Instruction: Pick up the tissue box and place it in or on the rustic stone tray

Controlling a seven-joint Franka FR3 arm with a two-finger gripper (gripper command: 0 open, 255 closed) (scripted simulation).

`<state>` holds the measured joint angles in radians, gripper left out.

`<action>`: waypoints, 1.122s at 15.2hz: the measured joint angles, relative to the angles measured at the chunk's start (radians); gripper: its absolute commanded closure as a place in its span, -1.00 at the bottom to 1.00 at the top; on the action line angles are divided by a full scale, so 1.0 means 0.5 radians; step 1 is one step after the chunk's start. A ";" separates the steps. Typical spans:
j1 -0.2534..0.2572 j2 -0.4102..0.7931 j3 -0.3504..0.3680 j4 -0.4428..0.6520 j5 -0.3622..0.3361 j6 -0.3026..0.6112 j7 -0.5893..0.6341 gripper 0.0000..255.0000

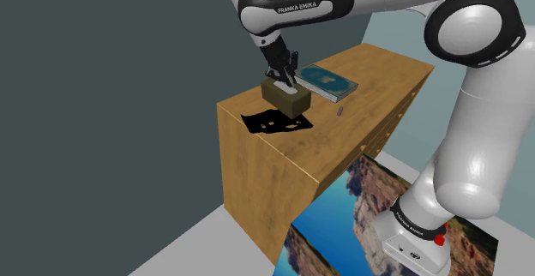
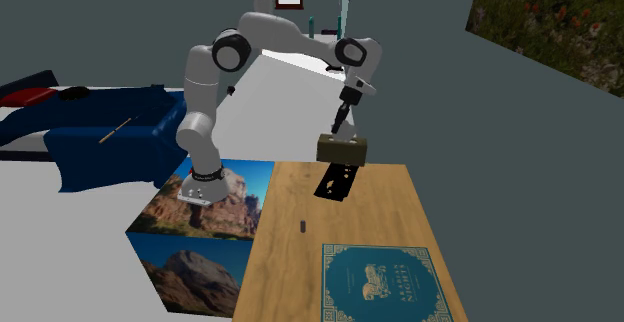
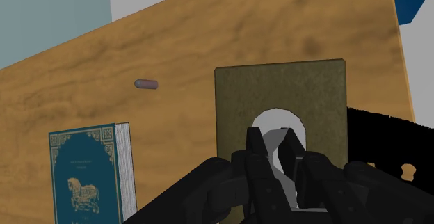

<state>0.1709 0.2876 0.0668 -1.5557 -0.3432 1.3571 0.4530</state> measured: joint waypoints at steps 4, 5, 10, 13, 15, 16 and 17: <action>-0.006 0.014 -0.001 -0.083 0.002 0.094 0.026 1.00; -0.008 0.019 -0.002 -0.104 0.002 0.119 0.032 1.00; -0.013 0.044 -0.002 -0.200 0.003 0.234 0.069 1.00; -0.014 0.043 -0.002 -0.225 0.004 0.258 0.076 1.00; -0.015 0.044 -0.002 -0.226 0.003 0.260 0.076 1.00; -0.015 0.044 -0.002 -0.226 0.003 0.260 0.076 1.00; -0.015 0.044 -0.002 -0.226 0.003 0.261 0.076 1.00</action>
<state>0.1635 0.3094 0.0656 -1.6688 -0.3415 1.4874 0.4912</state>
